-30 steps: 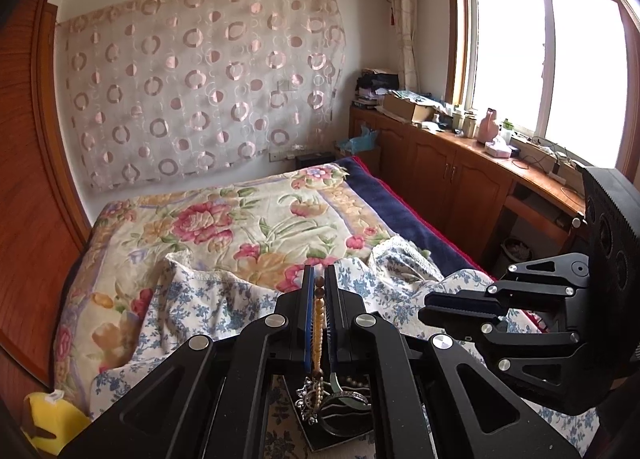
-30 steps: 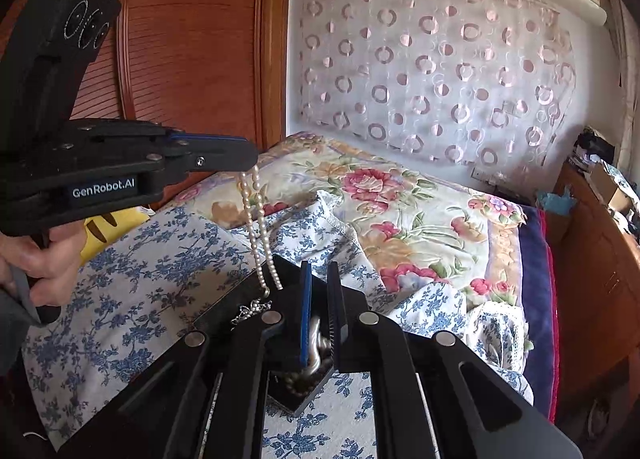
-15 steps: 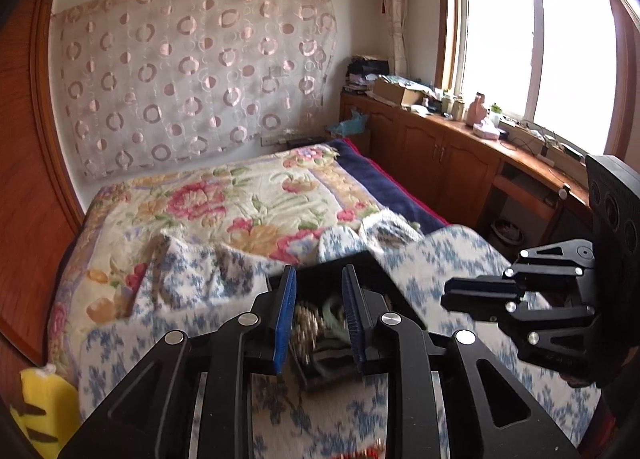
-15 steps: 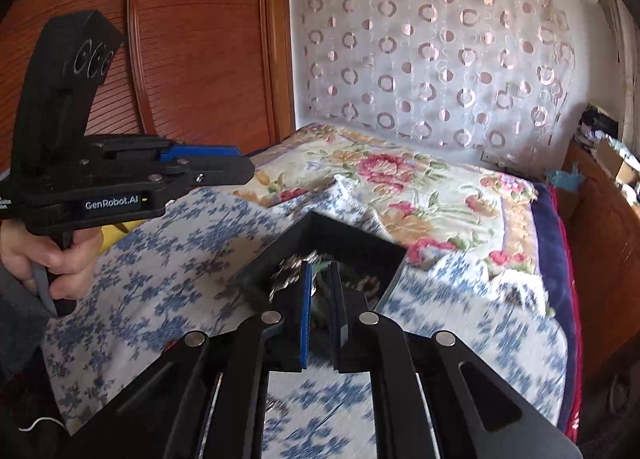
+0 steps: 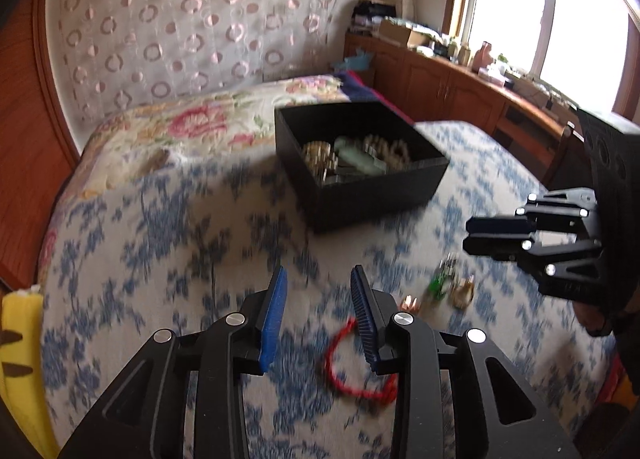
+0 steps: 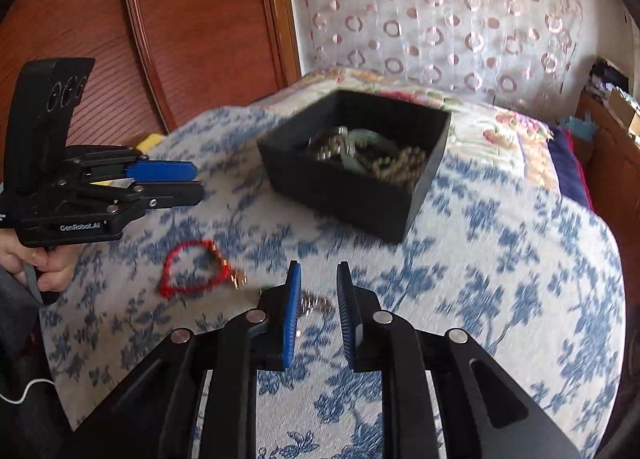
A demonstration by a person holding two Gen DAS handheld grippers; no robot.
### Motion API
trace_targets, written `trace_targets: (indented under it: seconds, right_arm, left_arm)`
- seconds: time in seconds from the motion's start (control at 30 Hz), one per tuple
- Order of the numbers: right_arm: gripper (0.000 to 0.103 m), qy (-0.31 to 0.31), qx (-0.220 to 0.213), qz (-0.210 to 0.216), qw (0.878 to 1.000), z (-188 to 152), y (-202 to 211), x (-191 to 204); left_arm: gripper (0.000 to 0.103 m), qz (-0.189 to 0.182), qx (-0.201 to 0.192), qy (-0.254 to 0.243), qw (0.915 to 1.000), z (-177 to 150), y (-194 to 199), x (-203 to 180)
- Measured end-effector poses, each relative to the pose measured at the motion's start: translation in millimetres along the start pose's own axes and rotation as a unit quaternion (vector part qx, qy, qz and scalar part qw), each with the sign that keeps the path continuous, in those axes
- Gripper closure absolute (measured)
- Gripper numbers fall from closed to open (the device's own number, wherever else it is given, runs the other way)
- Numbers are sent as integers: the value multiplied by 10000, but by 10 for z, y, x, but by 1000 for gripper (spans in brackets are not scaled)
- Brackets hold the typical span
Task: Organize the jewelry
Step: 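Move both tools back to the red cord bracelet and green pendant, then grasp the red bead cord bracelet with the left tool while the right tool grasps the green pendant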
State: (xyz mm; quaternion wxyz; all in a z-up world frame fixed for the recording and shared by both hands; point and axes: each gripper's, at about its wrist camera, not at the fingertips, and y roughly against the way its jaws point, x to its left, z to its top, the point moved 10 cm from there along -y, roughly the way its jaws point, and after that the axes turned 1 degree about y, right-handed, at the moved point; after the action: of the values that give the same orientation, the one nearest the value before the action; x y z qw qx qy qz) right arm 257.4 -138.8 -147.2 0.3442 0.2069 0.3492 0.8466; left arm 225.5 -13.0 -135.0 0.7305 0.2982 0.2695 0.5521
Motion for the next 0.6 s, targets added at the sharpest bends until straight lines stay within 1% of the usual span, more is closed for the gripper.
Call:
trace_targets:
  seconds: [0.13, 0.3, 0.37, 0.4, 0.43, 0.6]
  right_arm:
    - [83, 184, 100, 4, 9998, -37, -52, 73]
    - [83, 493, 300, -66, 9983, -63, -131, 131]
    - [77, 597, 388, -72, 9974, -64, -164, 139]
    - [69, 666, 428, -92, 9968, -71, -180, 150]
    - [65, 687, 449, -90, 9966, -68, -187, 148]
    - [65, 938, 566, -87, 9939, -78, -282, 195]
  left_arm:
    - [72, -34, 179, 33, 9998, -171, -26, 9]
    - [72, -17, 270, 35, 9996, -258, -29, -3]
    - [72, -18, 278, 69, 9996, -277, -28, 16]
    - [72, -12, 289, 91, 9995, -288, -31, 26]
    - [72, -8, 299, 105, 9995, -298, -35, 32]
    - [71, 2, 347, 123, 9993, -338, -62, 33]
